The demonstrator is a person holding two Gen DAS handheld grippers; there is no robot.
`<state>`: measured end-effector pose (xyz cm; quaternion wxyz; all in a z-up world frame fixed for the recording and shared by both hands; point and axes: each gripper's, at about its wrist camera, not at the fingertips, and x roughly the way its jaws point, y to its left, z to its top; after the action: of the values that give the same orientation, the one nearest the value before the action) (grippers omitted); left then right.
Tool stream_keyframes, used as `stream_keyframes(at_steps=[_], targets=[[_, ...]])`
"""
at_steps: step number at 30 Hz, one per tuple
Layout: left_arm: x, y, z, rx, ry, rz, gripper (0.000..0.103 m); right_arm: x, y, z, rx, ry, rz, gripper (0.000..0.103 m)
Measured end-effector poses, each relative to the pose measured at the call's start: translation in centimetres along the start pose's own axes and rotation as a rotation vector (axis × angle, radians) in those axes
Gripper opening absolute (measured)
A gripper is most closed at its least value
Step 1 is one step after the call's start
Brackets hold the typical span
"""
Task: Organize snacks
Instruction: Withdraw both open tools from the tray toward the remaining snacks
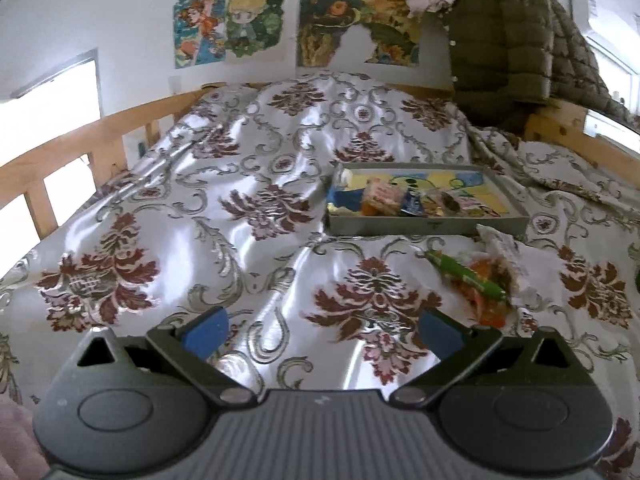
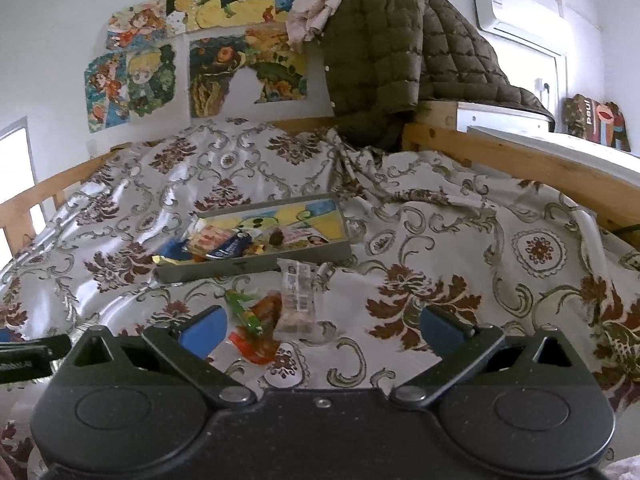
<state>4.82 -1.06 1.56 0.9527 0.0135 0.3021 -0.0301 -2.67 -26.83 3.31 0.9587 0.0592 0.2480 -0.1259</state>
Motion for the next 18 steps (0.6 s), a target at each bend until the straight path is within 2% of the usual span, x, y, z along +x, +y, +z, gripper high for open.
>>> stream_keyframes(at_steps=[5, 10, 18], targets=[[0.8, 0.3, 0.3, 0.001, 0.032, 0.037, 0.103, 1.1, -0.4, 0.1, 0.012, 0.062, -0.022, 0.102], [2.2, 0.0, 0.7, 0.03, 0.069, 0.014, 0.103, 3.2, -1.1, 0.2, 0.065, 0.163, -0.005, 0.102], [4.3, -0.2, 0.3, 0.006, 0.108, 0.008, 0.103, 4.6, -0.9, -0.3, 0.071, 0.198, -0.011, 0.102]])
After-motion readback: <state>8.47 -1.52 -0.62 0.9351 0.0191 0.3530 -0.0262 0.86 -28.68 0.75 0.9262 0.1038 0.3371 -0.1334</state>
